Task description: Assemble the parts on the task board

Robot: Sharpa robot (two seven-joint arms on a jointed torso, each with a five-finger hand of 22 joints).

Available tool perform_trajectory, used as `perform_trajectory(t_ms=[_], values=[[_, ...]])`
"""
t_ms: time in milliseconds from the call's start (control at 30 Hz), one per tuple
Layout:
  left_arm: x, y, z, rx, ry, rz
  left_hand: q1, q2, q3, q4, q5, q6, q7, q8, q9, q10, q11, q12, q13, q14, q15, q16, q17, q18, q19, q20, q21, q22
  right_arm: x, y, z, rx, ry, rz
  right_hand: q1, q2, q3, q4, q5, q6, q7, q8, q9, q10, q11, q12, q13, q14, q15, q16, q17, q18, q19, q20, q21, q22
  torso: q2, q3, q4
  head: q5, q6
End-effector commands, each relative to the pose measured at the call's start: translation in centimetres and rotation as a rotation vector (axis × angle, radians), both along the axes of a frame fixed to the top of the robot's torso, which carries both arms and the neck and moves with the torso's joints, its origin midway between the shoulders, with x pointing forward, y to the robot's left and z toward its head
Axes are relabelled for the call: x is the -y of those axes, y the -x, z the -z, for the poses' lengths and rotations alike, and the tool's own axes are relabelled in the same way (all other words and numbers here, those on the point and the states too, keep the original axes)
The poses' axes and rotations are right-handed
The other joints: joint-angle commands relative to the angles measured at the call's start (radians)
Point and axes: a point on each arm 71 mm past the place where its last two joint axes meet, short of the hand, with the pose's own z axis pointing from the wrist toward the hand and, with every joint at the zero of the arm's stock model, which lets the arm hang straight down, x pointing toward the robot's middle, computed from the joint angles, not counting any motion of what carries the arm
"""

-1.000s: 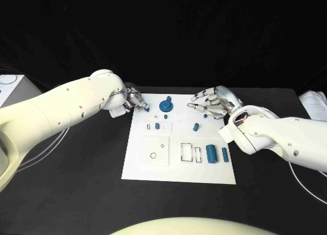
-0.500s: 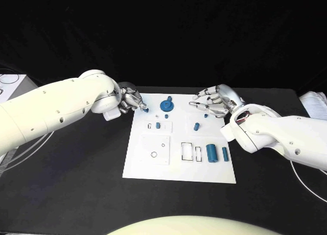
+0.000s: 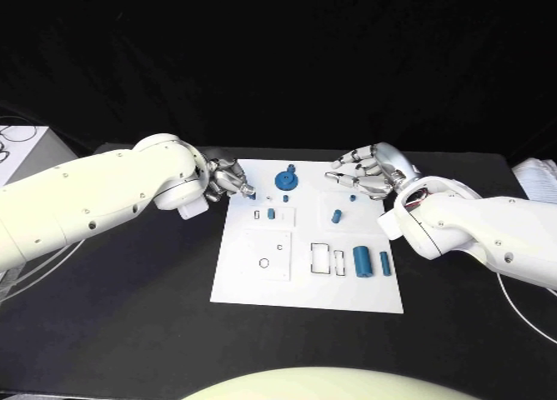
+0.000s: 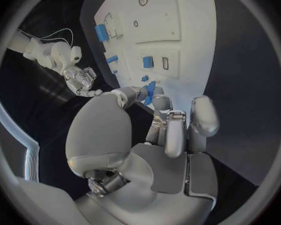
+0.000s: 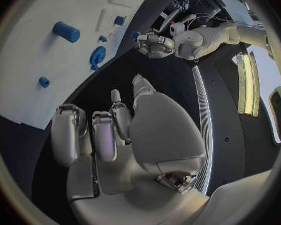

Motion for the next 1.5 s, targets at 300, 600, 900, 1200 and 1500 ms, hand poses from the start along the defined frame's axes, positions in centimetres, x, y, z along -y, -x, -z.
perform_trajectory(t_ms=[300, 600, 900, 1200, 1500], values=[[0.7, 0.7, 1.3, 0.057, -0.054, 0.003, -0.006, 0.008, 0.204, -0.21, 0.008, 0.007, -0.003, 0.003, 0.003, 0.008, 0.001, 0.004, 0.002, 0.095, -0.008, 0.006, 0.227, -0.015, 0.008, -0.001, 0.007, 0.002, 0.0, 0.0, -0.2, 0.03, -0.007, -0.006, 0.002, 0.01, 0.001, -0.003, 0.009, -0.003, 0.001, 0.004, -0.002, -0.008, 0.0, -0.007, 0.055, 0.076, 0.003, -0.009, 0.153, 0.021, 0.026, 0.004, -0.008, 0.11, 0.003, 0.0006, -0.004, 0.004, -0.003], [1.3, 1.0, 2.2, 0.046, -0.07, 0.028, -0.006, 0.008, 0.205, -0.21, 0.009, 0.008, -0.004, 0.003, 0.003, 0.009, 0.001, 0.004, 0.001, 0.095, -0.008, 0.006, 0.227, -0.015, 0.009, -0.001, 0.008, 0.003, 0.0, 0.0, -0.2, 0.031, -0.008, -0.006, 0.002, 0.01, 0.001, -0.003, 0.011, -0.003, 0.001, 0.004, -0.002, -0.01, 0.0, -0.009, 0.054, 0.075, 0.003, -0.011, 0.15, 0.022, 0.025, 0.004, -0.012, 0.108, 0.003, 0.0014, -0.0042, 0.004, -0.005], [1.6, 1.2, 2.6, 0.044, -0.093, 0.06, -0.007, 0.007, 0.205, -0.211, 0.009, 0.008, -0.004, 0.003, 0.003, 0.007, 0.001, 0.002, -0.002, 0.095, -0.008, 0.006, 0.227, -0.016, 0.01, -0.002, 0.008, 0.005, 0.0, 0.0, -0.2, 0.03, -0.008, -0.006, 0.002, 0.01, 0.001, -0.003, 0.011, -0.003, 0.001, 0.004, -0.002, -0.01, 0.0, -0.009, 0.054, 0.075, 0.003, -0.011, 0.15, 0.022, 0.025, 0.004, -0.012, 0.108, 0.003, 0.0009, -0.0031, 0.003, -0.011], [1.7, 1.3, 2.8, 0.041, -0.115, 0.075, -0.007, 0.007, 0.205, -0.211, 0.009, 0.008, -0.004, 0.003, 0.003, 0.007, 0.0, 0.001, -0.003, 0.095, -0.009, 0.006, 0.227, -0.016, 0.01, -0.002, 0.009, 0.005, 0.0, 0.0, -0.2, 0.028, -0.007, -0.007, 0.002, 0.01, 0.001, -0.003, 0.011, -0.003, 0.001, 0.004, -0.002, -0.01, 0.0, -0.009, 0.054, 0.075, 0.003, -0.011, 0.15, 0.022, 0.025, 0.004, -0.012, 0.108, 0.003, 0.0007, -0.004, 0.005, -0.012], [1.6, 1.4, 3.0, 0.024, -0.128, 0.091, -0.007, 0.006, 0.206, -0.213, 0.009, 0.008, -0.004, 0.003, 0.004, 0.007, 0.0, 0.001, -0.003, 0.095, -0.009, 0.006, 0.228, -0.016, 0.011, -0.002, 0.009, 0.006, 0.0, 0.0, -0.2, 0.026, -0.006, -0.008, 0.002, 0.01, 0.001, -0.003, 0.011, -0.003, 0.001, 0.004, -0.002, -0.01, 0.0, -0.009, 0.054, 0.075, 0.003, -0.011, 0.15, 0.022, 0.025, 0.004, -0.012, 0.108, 0.003, 0.0011, -0.0041, 0.005, -0.015]])
